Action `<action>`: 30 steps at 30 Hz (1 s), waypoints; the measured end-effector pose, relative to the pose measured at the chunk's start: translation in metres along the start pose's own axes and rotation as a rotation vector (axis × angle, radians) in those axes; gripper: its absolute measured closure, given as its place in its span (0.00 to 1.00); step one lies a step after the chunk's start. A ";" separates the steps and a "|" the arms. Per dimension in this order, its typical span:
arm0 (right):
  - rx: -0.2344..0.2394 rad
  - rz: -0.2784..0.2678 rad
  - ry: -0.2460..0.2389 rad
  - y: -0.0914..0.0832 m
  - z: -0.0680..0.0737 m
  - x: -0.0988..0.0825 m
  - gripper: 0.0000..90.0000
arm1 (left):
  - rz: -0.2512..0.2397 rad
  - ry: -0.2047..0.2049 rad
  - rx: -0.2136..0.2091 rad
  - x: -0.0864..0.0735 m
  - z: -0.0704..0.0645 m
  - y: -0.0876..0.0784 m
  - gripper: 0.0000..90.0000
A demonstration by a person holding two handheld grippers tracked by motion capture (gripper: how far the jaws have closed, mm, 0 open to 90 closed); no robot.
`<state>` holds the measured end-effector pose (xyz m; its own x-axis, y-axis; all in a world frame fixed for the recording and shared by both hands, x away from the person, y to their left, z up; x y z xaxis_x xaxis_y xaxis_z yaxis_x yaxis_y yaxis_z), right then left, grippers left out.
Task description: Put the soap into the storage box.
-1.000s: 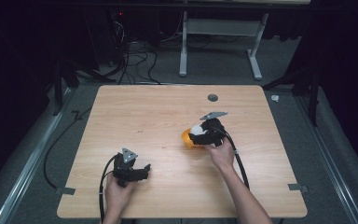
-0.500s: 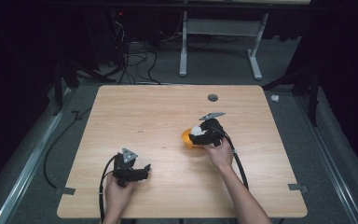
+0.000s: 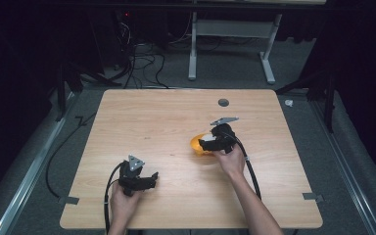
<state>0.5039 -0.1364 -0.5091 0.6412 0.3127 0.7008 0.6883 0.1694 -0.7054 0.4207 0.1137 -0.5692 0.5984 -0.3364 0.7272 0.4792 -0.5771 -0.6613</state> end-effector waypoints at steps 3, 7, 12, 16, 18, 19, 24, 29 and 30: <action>0.000 -0.020 -0.009 -0.006 0.001 0.004 0.27 | 0.000 0.001 0.001 0.000 0.000 0.000 0.17; 0.000 -0.040 -0.002 -0.011 -0.002 0.006 0.27 | 0.000 0.000 0.000 0.000 0.000 0.000 0.17; 0.002 -0.061 0.011 -0.018 -0.006 0.008 0.28 | 0.000 0.000 0.000 0.000 0.000 0.000 0.17; 0.008 -0.082 0.014 -0.025 -0.008 0.011 0.29 | 0.000 0.000 0.000 0.000 0.000 0.000 0.17; 0.008 -0.093 0.021 -0.029 -0.010 0.012 0.29 | 0.000 0.000 0.000 0.000 0.000 0.000 0.17; 0.009 -0.098 0.022 -0.031 -0.010 0.012 0.29 | 0.000 0.000 0.000 0.000 0.000 0.000 0.17; 0.005 -0.116 0.027 -0.039 -0.015 0.013 0.29 | 0.000 0.000 0.000 0.000 0.000 0.000 0.17; 0.002 -0.130 0.031 -0.044 -0.019 0.014 0.30 | 0.000 0.000 0.000 0.000 0.000 0.000 0.17; 0.001 -0.133 0.031 -0.046 -0.019 0.014 0.30 | 0.000 0.000 0.000 0.000 0.000 0.000 0.17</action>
<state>0.4878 -0.1577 -0.4654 0.5549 0.2580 0.7909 0.7673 0.2085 -0.6064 0.4207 0.1137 -0.5692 0.5980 -0.3368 0.7273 0.4795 -0.5767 -0.6614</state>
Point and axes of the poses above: each handheld gripper's, and its own axes: y roughly forward along the jaws, x roughly out of its top, z roughly to its left, the point moved 9 cm from there along y, roughly forward along the jaws, and after that the axes turned 14 degrees about -x, right-handed, at the moved point
